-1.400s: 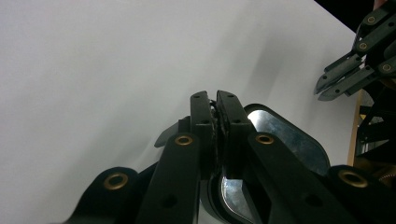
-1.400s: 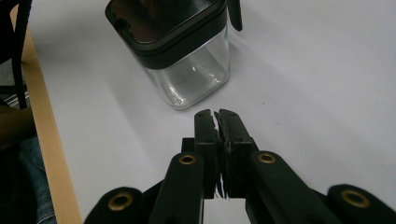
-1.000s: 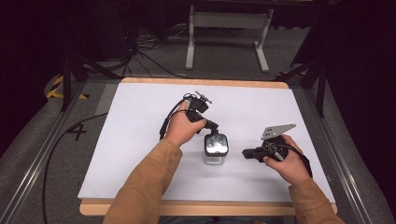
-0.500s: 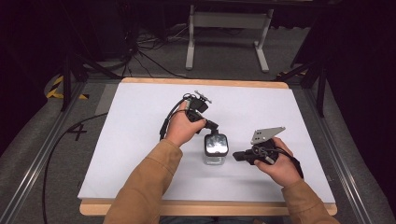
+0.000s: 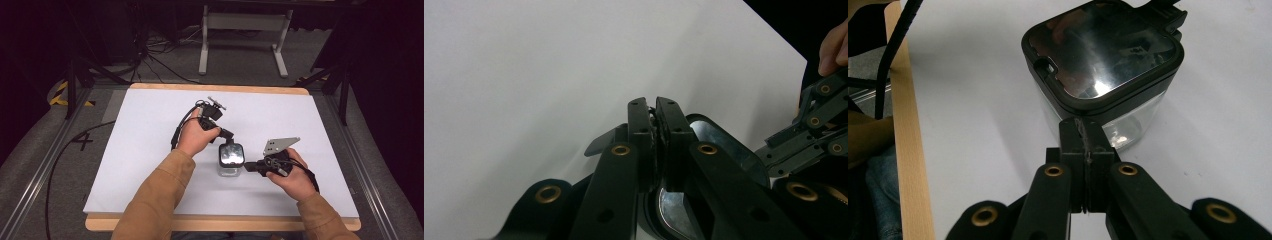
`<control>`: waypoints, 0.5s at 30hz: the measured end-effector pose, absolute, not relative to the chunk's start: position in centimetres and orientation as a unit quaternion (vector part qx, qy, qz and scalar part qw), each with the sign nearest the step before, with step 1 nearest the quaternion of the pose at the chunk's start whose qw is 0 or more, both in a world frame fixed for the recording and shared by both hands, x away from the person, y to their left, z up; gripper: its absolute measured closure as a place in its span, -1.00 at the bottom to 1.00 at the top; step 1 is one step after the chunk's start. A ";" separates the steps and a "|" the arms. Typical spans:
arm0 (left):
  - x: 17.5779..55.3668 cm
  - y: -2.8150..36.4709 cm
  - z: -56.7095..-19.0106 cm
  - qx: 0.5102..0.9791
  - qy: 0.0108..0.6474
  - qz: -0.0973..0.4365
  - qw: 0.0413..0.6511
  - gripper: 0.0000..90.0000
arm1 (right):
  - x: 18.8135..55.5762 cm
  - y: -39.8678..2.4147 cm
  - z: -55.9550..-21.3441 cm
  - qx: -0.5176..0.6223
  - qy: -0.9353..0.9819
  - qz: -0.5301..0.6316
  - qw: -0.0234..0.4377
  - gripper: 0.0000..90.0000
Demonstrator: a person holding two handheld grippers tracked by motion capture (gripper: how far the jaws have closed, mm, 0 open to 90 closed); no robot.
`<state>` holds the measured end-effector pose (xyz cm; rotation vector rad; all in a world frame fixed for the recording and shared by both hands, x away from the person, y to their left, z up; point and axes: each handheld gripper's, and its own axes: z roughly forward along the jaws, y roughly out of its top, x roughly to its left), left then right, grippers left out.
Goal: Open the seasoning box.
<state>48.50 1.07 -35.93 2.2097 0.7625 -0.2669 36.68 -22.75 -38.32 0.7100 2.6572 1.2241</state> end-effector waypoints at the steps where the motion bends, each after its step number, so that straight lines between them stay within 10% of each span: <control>1: 48.5 1.1 -35.9 0.867 0.299 -0.104 0.384 0.92 | 36.7 -22.8 -38.3 0.237 0.880 0.406 0.065 1.00; 15: 48.5 1.0 -36.0 0.866 0.300 -0.099 0.388 0.93 | 36.5 -22.9 -37.6 0.236 0.855 0.454 0.084 1.00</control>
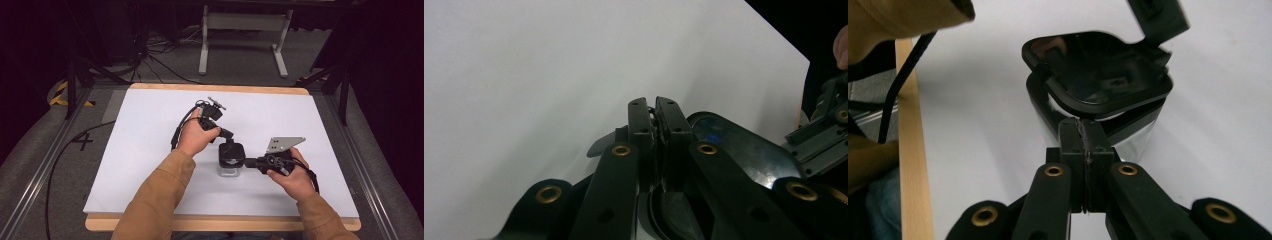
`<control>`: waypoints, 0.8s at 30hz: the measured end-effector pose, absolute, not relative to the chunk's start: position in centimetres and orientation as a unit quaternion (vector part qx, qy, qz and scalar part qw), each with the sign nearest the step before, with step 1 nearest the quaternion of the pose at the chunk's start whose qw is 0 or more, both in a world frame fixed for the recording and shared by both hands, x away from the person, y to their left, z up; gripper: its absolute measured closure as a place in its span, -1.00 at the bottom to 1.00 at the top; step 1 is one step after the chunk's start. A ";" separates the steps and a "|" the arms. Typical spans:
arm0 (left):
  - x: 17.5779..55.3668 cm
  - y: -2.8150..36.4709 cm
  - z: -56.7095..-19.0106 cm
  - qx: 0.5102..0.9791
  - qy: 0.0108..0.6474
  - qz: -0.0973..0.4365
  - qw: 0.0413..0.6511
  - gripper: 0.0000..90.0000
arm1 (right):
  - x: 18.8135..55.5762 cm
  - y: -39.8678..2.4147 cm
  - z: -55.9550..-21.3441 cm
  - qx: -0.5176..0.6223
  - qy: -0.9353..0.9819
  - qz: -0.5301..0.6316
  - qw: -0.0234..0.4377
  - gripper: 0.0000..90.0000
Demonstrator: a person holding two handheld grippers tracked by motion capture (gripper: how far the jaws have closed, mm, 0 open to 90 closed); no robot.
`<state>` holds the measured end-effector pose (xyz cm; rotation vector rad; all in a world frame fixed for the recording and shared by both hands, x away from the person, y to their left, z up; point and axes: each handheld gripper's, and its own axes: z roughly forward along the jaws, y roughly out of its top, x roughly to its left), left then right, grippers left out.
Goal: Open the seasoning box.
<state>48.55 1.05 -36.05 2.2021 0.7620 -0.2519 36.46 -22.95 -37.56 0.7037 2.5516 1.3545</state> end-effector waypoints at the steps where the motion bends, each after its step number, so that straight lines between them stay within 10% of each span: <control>1: 48.6 1.1 -36.1 0.866 0.300 -0.100 0.388 0.93 | 36.4 -23.0 -37.5 0.237 0.852 0.458 0.090 1.00; 24: 44.3 4.6 -31.4 0.859 0.270 -0.016 0.434 0.94 | 36.8 -22.9 -36.6 0.232 0.826 0.497 0.127 1.00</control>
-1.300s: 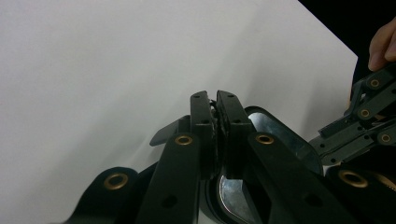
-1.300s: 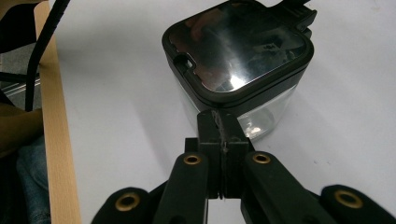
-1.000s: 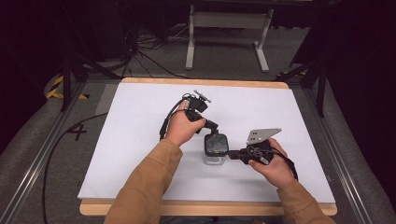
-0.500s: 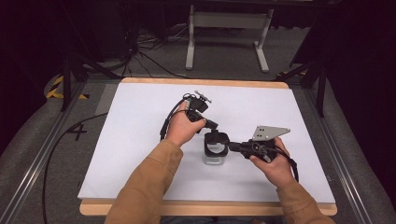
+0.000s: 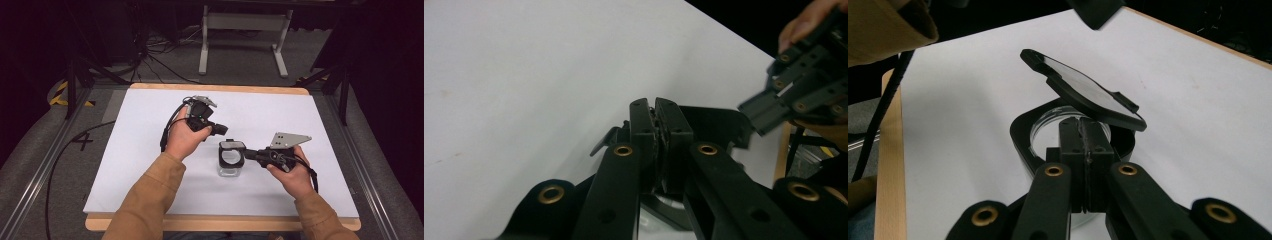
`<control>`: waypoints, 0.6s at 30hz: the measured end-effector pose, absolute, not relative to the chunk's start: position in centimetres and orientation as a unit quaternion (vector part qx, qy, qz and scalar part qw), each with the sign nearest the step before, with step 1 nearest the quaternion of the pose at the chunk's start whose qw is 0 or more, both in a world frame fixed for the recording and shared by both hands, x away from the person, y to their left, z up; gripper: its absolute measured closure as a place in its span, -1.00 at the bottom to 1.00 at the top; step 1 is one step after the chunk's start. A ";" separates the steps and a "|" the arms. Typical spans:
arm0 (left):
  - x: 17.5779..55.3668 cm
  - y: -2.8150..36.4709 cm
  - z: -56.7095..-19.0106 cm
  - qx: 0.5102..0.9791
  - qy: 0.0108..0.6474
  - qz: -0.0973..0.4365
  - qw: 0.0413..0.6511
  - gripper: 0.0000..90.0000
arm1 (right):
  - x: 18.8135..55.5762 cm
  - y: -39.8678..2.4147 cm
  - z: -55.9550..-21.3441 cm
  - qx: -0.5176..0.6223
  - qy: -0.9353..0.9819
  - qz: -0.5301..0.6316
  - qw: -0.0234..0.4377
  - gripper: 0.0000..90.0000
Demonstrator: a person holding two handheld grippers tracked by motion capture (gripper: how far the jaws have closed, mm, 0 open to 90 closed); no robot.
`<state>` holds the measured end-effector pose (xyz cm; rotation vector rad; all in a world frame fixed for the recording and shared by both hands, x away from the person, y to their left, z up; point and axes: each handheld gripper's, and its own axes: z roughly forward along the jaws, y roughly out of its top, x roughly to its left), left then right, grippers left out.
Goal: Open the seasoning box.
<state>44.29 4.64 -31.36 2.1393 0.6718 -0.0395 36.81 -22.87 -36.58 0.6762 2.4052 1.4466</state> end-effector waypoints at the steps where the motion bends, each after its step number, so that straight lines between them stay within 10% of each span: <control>1: 44.0 4.8 -31.3 0.858 0.269 -0.011 0.437 0.94 | 36.9 -22.8 -36.5 0.232 0.825 0.499 0.127 1.00; 18: 38.5 6.8 -33.0 0.861 0.235 -0.023 0.451 0.96 | 38.2 -22.5 -35.8 0.228 0.817 0.514 0.124 1.00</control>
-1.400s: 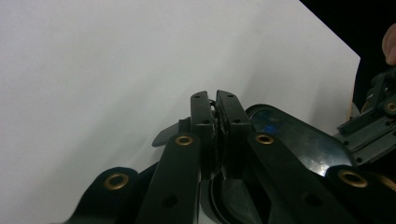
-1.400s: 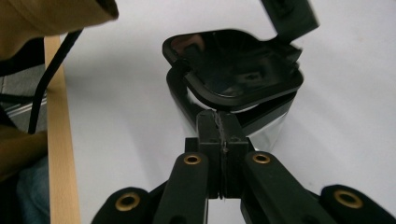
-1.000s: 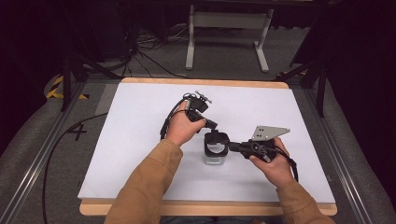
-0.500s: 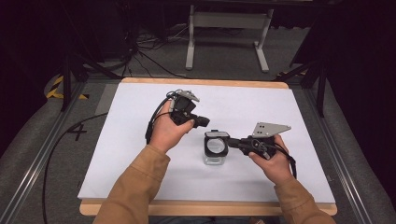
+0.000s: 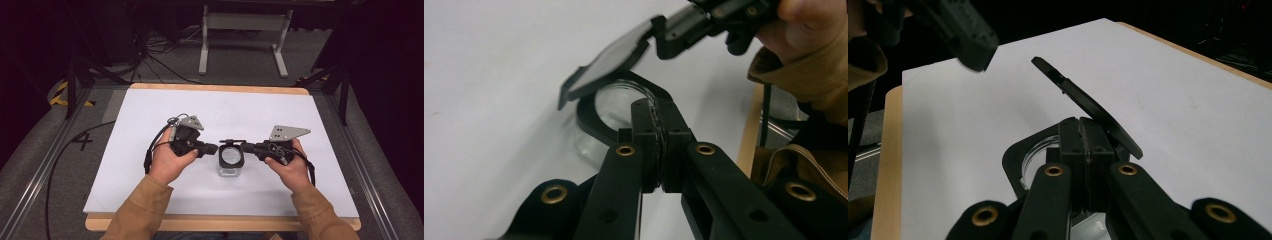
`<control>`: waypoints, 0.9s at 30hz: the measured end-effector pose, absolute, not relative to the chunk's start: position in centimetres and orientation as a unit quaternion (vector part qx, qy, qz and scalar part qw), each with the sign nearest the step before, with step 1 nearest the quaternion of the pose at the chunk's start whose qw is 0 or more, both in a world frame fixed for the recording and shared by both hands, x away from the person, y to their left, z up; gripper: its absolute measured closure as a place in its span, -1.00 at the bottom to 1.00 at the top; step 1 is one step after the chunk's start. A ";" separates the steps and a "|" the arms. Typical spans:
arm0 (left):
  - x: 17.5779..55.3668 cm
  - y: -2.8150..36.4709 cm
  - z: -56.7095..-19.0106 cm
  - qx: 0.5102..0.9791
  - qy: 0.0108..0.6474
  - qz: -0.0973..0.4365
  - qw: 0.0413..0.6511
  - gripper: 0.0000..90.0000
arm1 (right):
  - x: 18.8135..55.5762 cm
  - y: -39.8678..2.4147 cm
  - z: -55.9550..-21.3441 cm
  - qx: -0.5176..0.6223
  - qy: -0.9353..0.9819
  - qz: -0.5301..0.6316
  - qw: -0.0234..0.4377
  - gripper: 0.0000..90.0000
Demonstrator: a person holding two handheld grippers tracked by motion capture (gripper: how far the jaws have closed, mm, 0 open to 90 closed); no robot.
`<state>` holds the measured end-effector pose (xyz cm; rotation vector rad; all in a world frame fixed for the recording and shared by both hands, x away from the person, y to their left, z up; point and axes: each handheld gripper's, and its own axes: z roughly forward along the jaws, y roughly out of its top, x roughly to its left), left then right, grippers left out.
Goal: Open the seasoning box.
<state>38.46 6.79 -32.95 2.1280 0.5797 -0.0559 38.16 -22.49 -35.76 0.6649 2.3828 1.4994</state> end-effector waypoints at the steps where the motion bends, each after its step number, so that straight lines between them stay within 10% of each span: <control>1: 38.3 6.6 -33.2 0.861 0.230 -0.025 0.454 0.96 | 38.1 -22.5 -35.8 0.230 0.817 0.514 0.123 1.00; 27: 38.5 4.3 -38.3 0.850 0.255 -0.040 0.459 1.00 | 38.9 -21.9 -35.3 0.234 0.816 0.513 0.129 1.00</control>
